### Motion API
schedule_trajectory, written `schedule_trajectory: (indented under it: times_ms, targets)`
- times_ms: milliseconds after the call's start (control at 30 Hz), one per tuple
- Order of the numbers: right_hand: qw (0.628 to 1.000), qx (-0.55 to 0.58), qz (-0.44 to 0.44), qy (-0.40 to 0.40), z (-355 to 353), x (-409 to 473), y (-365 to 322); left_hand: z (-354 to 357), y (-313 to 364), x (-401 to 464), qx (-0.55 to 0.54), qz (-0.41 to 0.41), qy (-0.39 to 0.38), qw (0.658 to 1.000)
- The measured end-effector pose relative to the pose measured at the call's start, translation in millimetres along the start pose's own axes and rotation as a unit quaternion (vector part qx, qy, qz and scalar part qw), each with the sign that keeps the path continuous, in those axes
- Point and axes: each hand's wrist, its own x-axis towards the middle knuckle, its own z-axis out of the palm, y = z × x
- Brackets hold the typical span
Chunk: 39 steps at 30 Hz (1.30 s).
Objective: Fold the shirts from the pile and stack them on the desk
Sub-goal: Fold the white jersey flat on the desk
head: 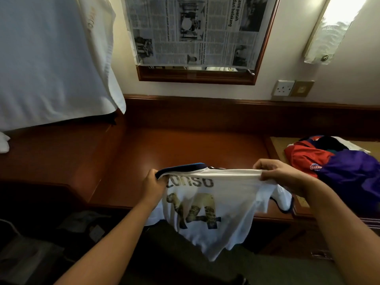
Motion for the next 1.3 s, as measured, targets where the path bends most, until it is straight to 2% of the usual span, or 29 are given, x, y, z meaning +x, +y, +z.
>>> schedule_trajectory:
  times_ms: [100, 200, 333, 467, 567, 633, 767, 867, 1000, 1167, 1300]
  targets:
    - [0.995, -0.074, 0.050, -0.033, -3.1, 2.1, 7.3, -1.3, -1.1, -2.3, 0.039, 0.000, -0.055, 0.998]
    - [0.986, -0.154, 0.061, -0.016, -2.4, 8.2, 14.0, -2.3, -0.7, -0.4, 0.037, 0.002, -0.126, 0.991]
    - [0.993, -0.099, 0.016, 0.057, -9.0, 6.4, 21.3, -8.3, 1.6, 0.0, 0.081, 0.019, -0.183, 0.980]
    - [0.992, -0.070, -0.022, 0.105, -11.8, 5.3, 25.0, -9.9, 3.2, -5.8, 0.202, 0.058, -0.186, 0.960]
    - [0.988, -0.053, -0.025, 0.145, -6.5, 11.6, 30.4, -6.0, -1.9, -5.6, 0.291, 0.001, -0.219, 0.931]
    - [0.983, -0.043, -0.020, 0.176, 0.4, 15.5, 35.4, -2.3, -3.7, -4.9, 0.313, -0.041, -0.233, 0.920]
    - [0.970, -0.023, -0.020, 0.242, 15.6, 20.3, 52.5, -1.0, -2.6, -11.0, 0.300, -0.080, -0.214, 0.926]
    - [0.964, -0.026, -0.007, 0.264, 23.9, 21.3, 64.6, -1.6, -8.5, -14.3, 0.166, -0.090, -0.198, 0.962]
    - [0.961, -0.063, 0.002, 0.268, 29.1, 18.4, 72.7, -8.9, 1.3, -17.3, 0.054, -0.006, -0.150, 0.987]
    - [0.972, -0.092, 0.015, 0.216, 34.1, 17.0, 73.2, -16.6, 20.6, -14.0, 0.177, 0.165, -0.093, 0.966]
    - [0.989, -0.017, 0.023, 0.147, 36.2, 9.6, 64.0, -20.5, 30.6, -10.9, 0.220, 0.192, -0.079, 0.953]
